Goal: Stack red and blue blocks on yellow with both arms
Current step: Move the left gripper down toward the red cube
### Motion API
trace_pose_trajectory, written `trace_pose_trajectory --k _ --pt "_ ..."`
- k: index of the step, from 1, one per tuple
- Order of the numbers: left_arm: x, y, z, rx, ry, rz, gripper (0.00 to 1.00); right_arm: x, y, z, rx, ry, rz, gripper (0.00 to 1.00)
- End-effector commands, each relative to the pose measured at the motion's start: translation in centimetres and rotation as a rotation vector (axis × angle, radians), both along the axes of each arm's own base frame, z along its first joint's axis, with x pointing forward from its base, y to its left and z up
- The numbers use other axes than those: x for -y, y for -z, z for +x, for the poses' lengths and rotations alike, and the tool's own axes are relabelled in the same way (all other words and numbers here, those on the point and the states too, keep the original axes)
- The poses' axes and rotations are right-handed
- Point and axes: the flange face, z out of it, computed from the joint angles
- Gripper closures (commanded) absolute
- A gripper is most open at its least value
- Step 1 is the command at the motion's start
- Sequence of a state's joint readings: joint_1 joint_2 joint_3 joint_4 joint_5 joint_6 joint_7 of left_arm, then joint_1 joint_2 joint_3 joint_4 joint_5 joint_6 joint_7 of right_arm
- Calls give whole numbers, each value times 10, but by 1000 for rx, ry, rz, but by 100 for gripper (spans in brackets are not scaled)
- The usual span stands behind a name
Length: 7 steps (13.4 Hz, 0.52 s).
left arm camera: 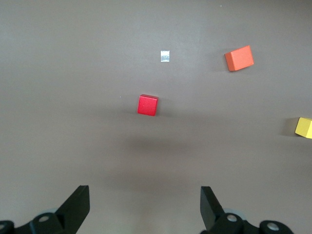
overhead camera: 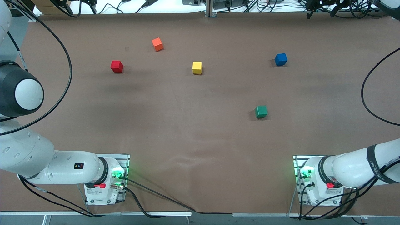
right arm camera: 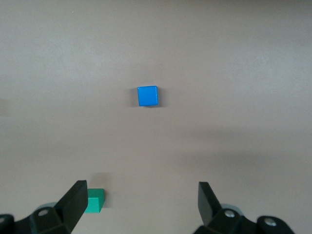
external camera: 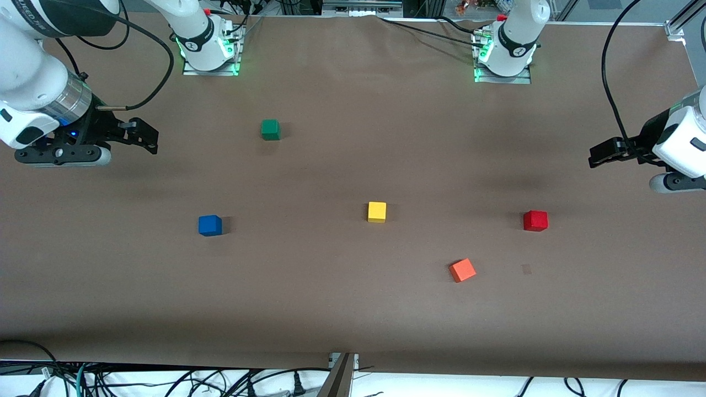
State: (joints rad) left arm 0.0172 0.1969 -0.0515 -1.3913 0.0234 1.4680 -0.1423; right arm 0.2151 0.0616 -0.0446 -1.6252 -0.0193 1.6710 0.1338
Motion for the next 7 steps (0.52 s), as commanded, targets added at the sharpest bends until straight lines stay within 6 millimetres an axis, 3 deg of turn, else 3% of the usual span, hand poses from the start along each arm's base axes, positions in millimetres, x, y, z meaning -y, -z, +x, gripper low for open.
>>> trace_pose_trajectory --k 1,5,7 --pt "-1 -2 4 7 7 -2 0 1 -3 0 -8 0 15 0" --pt "-6 11 11 -6 5 0 0 2 -4 0 -5 2 15 0" --pt "-20 38 24 -30 -17 0 0 2 -3 0 -7 2 15 0"
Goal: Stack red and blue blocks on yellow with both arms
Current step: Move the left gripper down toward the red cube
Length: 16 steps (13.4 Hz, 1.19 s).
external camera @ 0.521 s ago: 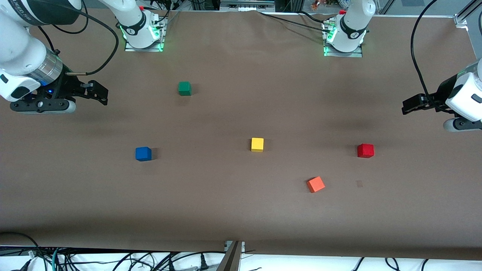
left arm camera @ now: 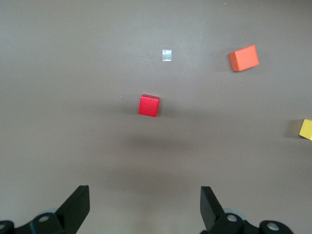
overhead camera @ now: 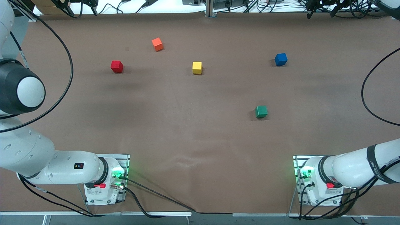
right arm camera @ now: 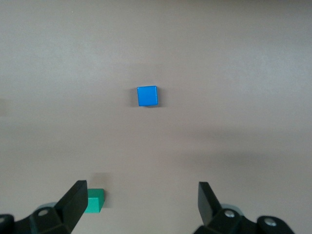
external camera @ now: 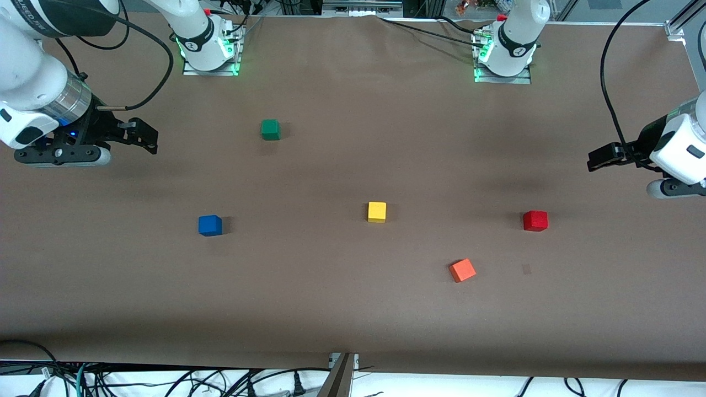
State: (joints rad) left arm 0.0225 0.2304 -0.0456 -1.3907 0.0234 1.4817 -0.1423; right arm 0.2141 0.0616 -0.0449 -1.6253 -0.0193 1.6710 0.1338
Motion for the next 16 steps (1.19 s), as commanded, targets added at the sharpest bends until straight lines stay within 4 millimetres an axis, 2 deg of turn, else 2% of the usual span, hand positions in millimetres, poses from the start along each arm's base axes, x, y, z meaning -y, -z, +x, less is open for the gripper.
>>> trace_pose_trajectory --k 1,4,6,8,10,12,16 --pt "-15 37 22 -31 -8 3 0 1 -4 0 -5 1 15 0" --pt "-17 91 46 -40 -4 9 0 2 -4 0 -5 2 15 0" --pt "-18 144 63 -42 11 1 0 2 -4 0 -5 2 15 0" --pt "-18 174 65 -62 117 -20 0 3 -4 1 -5 4 15 0" --pt "-30 209 59 -63 152 -39 0 3 -4 1 -5 4 15 0" --pt "-30 240 49 -53 153 -45 0 3 -3 1 -7 4 15 0" --pt "-29 287 27 -7 157 -41 0 3 -4 1 -5 4 15 0"
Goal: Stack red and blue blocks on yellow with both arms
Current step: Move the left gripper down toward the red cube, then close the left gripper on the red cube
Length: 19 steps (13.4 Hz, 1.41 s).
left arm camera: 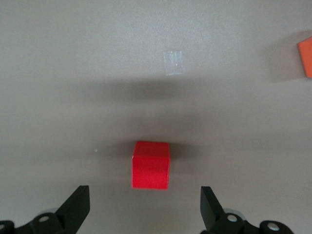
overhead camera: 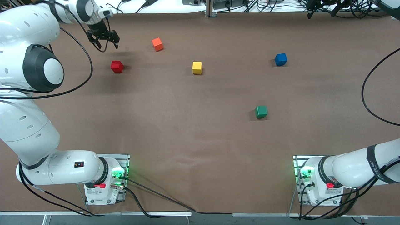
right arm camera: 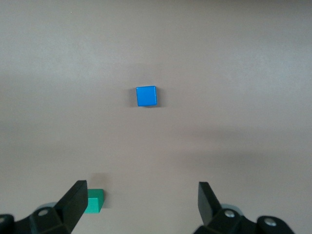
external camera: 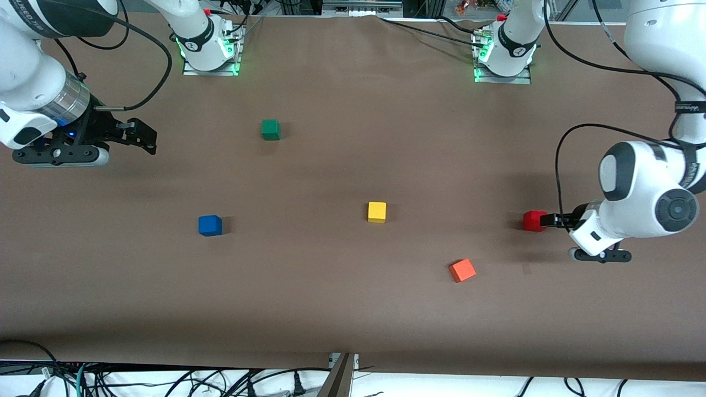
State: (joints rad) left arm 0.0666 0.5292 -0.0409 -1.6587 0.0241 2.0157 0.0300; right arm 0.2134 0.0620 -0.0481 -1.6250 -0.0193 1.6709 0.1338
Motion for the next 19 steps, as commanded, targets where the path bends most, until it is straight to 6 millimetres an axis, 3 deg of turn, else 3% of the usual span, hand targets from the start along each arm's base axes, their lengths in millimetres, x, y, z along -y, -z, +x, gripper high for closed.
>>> trace_pose_trajectory --k 1,6,11,12,13,14,15,16,19 --pt "2 19 -26 39 28 -3 0 1 -4 0 -5 0 16 0" --pt "5 64 -56 94 44 0 0 1 -4 0 -5 0 16 0" --pt "6 75 -64 110 69 -4 0 1 -4 0 -5 0 16 0" --pt "6 75 -63 111 74 -4 14 1 -4 0 -5 0 16 0" --pt "6 76 -63 113 90 -6 35 1 -4 0 -5 0 16 0" --pt "7 75 -62 116 104 -8 63 1 -4 0 -5 0 16 0" --pt "6 75 -61 122 107 -8 85 1 -3 0 -6 0 15 0" --pt "7 75 -61 125 109 -8 97 1 -4 0 -5 0 16 0" --pt "7 69 -58 136 109 -7 100 1 -3 0 -6 0 15 0"
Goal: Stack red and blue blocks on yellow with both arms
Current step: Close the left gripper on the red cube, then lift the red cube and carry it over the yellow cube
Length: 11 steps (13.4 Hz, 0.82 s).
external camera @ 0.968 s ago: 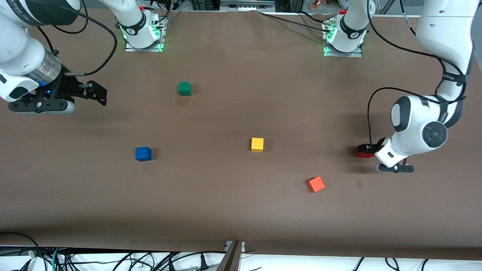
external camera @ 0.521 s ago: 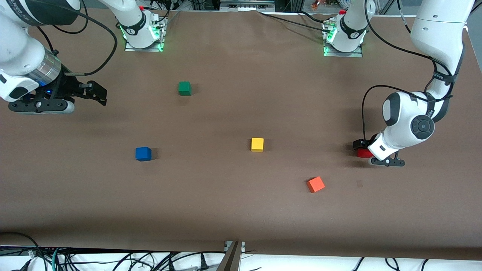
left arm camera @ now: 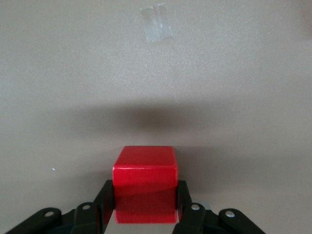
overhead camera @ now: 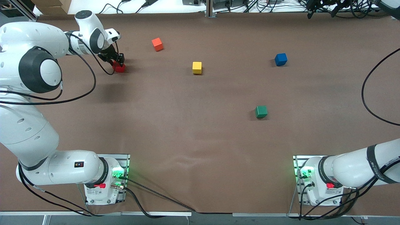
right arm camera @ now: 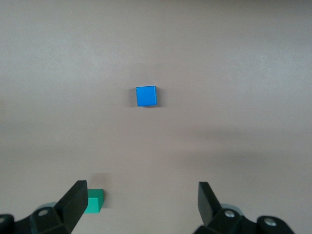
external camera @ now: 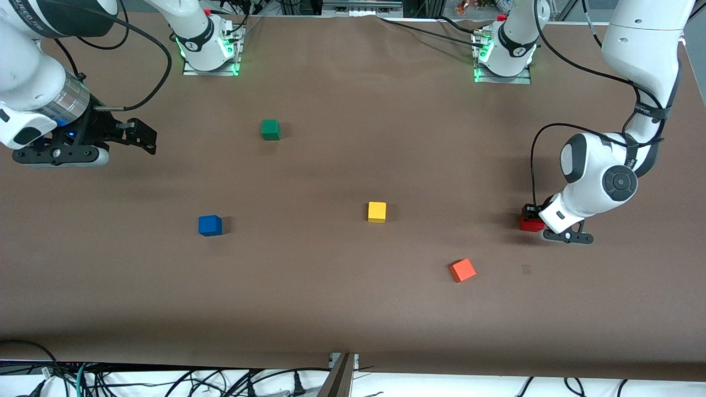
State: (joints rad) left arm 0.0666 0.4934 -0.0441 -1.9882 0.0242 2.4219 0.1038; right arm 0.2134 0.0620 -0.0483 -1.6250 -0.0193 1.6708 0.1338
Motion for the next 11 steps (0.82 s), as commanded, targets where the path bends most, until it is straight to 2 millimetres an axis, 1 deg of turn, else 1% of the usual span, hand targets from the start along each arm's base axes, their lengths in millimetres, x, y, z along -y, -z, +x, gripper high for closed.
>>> trace_pose_trajectory --k 1,2,4,5,7,8,9,11 --pt "3 -22 3 38 23 6 100 1 -4 0 -5 -1 16 0" --pt "9 -38 13 67 20 6 100 1 -4 0 -5 -1 16 0" --pt "42 -71 30 81 45 -23 100 1 -4 0 -3 -1 16 0" --pt "59 -89 40 75 29 -32 100 1 -4 0 -3 -1 16 0" --pt "112 -125 53 67 -24 -47 100 1 -4 0 -5 -1 16 0" --pt "143 -134 57 62 -46 -48 100 1 -4 0 -3 -1 16 0" --pt "178 -140 56 61 -31 -46 100 1 -4 0 -3 -1 16 0" --pt "252 -144 50 63 55 -52 100 1 -4 0 -3 -1 16 0"
